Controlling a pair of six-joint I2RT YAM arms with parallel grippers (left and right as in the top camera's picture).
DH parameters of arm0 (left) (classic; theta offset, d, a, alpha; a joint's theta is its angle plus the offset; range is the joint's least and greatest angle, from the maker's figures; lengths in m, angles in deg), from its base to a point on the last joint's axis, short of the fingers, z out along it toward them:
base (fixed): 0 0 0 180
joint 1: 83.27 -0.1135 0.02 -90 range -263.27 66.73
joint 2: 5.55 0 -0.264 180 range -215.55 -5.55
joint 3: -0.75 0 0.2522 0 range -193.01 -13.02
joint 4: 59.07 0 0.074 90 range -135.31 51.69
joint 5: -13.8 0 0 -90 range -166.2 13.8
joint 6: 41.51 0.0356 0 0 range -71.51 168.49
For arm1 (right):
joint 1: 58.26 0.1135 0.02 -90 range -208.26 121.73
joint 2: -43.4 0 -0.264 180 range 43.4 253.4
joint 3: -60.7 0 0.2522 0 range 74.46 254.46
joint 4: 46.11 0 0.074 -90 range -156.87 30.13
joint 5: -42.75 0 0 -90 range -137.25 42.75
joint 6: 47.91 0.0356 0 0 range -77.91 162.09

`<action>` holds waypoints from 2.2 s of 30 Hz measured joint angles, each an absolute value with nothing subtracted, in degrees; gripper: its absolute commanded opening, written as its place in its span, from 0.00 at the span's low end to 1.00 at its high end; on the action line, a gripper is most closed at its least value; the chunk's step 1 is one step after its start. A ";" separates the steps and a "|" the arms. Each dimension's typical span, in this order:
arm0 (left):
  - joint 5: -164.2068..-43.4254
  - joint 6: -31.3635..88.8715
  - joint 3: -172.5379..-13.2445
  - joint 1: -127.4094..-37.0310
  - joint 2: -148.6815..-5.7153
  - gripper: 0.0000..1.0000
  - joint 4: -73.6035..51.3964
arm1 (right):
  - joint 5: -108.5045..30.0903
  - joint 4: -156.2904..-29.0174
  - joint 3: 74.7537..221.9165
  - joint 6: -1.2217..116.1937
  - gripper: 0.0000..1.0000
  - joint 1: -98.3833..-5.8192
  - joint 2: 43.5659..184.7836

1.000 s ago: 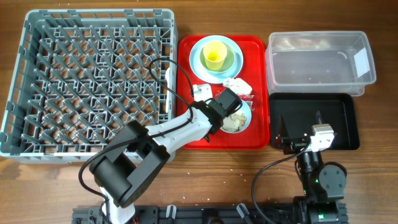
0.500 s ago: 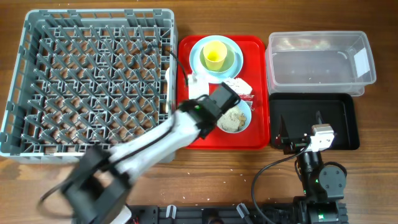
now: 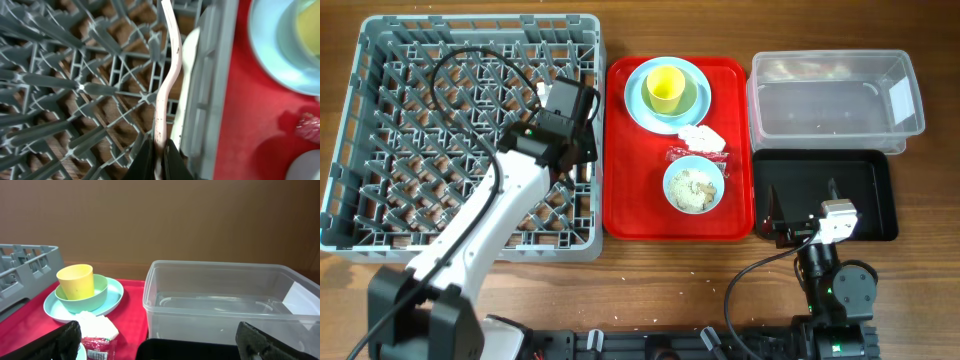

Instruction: Sort waste into correct bins and load items into the dishwasher rack

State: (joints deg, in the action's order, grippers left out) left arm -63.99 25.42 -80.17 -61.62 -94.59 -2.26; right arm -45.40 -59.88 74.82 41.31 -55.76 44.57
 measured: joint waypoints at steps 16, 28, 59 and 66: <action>-66.97 25.77 -80.15 -73.66 -87.64 0.95 -4.51 | -45.40 -59.88 74.82 41.31 1.00 -55.78 44.57; -66.46 24.20 -80.17 -90.84 -66.41 1.00 -4.14 | -45.40 -59.88 74.82 41.29 1.00 -55.78 44.57; -66.46 24.20 -80.17 -90.84 -66.52 1.00 -4.14 | -44.94 -59.88 74.82 41.31 1.00 -55.78 44.57; -66.46 24.22 -80.17 -90.84 -66.52 1.00 -4.14 | -42.78 -58.07 75.08 50.30 1.00 -55.78 44.57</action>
State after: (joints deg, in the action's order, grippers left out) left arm -66.46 24.22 -80.17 -90.84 -66.52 -4.14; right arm -42.78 -58.07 75.08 50.30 -55.78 44.57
